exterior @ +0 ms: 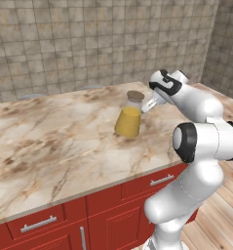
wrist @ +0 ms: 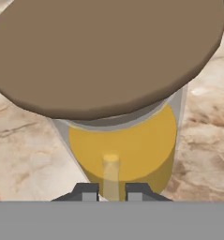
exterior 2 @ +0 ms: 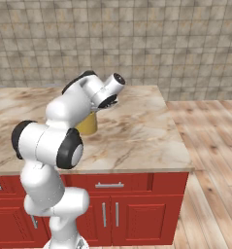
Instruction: Place the pitcher and cup on the dining counter for serving.
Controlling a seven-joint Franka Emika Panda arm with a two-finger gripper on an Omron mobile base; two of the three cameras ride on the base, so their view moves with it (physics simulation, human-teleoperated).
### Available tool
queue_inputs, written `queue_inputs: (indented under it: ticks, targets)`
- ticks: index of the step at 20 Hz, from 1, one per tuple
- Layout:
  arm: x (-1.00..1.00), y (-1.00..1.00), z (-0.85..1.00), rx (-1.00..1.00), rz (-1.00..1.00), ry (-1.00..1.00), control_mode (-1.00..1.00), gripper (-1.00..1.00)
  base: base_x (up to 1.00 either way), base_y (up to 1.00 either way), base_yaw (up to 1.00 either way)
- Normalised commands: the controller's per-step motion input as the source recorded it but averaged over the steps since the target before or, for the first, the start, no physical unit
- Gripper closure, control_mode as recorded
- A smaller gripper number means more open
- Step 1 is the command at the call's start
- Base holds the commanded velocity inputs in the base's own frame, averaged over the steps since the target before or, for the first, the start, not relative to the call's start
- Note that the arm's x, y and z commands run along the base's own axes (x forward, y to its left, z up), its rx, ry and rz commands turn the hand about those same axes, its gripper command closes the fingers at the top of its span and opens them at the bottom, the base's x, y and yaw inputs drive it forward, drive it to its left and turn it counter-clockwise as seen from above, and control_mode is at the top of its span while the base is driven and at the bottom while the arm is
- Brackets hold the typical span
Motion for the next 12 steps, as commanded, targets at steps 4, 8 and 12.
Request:
queue_inputs:
  ticks: [4,8,12]
  targets:
    - [0.57,0.64,-0.32,-0.09,-0.04,0.00,-1.00,1.00,0.00,0.00,0.00]
    - [0.43,0.49,-0.43,-0.03,-0.03,0.00,-1.00,1.00,0.00,0.00,0.00]
    - [0.25,0.43,-0.55,-0.02,-0.02,0.00,-1.00,1.00,0.00,0.00,0.00]
